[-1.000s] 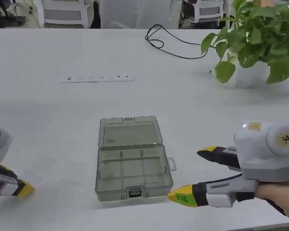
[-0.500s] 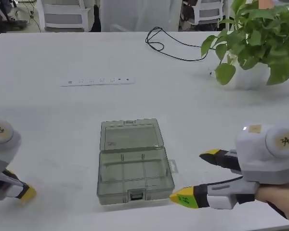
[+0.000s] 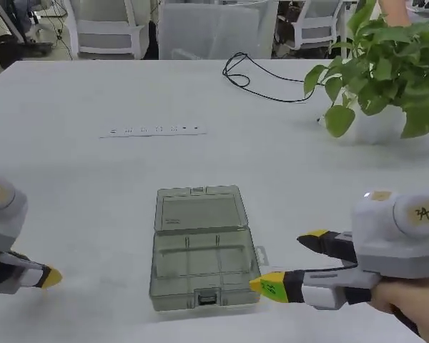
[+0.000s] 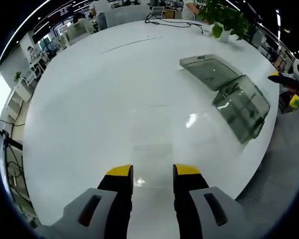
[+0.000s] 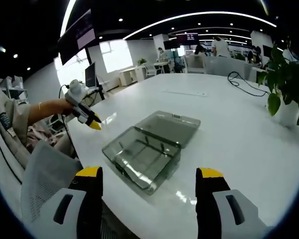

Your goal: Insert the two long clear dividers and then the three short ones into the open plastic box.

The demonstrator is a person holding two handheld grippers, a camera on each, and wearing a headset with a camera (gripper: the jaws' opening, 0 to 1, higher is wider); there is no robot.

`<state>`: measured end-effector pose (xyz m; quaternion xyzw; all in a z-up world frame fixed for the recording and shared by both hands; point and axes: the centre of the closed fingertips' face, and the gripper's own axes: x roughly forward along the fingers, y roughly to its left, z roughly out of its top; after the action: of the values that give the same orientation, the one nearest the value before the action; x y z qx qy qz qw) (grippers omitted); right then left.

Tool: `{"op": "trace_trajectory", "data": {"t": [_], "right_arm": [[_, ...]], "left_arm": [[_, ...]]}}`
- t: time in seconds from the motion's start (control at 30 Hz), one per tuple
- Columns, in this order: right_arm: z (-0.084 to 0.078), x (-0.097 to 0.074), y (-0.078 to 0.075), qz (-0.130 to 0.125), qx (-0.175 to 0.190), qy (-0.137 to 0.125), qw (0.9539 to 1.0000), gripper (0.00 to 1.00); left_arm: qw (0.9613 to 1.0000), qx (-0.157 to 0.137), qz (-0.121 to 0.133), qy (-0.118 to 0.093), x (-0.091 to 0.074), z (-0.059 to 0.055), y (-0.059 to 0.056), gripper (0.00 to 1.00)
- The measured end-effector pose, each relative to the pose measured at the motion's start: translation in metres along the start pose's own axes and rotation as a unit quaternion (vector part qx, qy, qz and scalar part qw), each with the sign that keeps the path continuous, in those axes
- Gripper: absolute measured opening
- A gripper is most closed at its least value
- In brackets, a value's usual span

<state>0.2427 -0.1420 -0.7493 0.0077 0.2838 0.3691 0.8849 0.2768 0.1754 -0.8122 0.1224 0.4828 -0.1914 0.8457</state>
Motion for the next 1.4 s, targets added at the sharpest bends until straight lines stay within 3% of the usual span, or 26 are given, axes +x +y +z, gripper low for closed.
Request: {"op": "trace_trajectory", "data": {"t": [0.2,0.3,0.47,0.6,0.8,1.13,1.4], "right_arm": [[0.016,0.003,0.006,0.001,0.041,-0.032,0.9986,0.69],[0.025,0.003,0.011,0.003,0.051,-0.052,0.9973,0.63],[0.029,0.005,0.016,0.005,0.072,-0.063,0.9954,0.57],[0.033,0.005,0.026,0.029,0.139,-0.081,0.9866,0.53],[0.036,0.008,0.038,0.049,0.166,-0.095,0.9804,0.48],[0.038,0.020,0.069,0.085,0.170,-0.112,0.9754,0.41],[0.044,0.030,0.093,0.115,0.161,-0.125,0.9722,0.35]], "left_arm": [[0.9993,-0.022,0.001,-0.031,-0.013,0.004,-0.016,0.30],[0.9981,-0.028,0.015,-0.054,-0.023,0.007,-0.027,0.30],[0.9949,-0.045,0.016,-0.089,-0.035,0.012,-0.046,0.30],[0.9906,-0.059,0.005,-0.123,-0.044,0.017,-0.068,0.30],[0.9830,-0.072,-0.013,-0.168,-0.055,0.027,-0.100,0.30],[0.9733,-0.089,-0.029,-0.210,-0.068,0.037,-0.135,0.30],[0.9679,-0.073,-0.047,-0.236,-0.074,0.042,-0.160,0.30]]}}
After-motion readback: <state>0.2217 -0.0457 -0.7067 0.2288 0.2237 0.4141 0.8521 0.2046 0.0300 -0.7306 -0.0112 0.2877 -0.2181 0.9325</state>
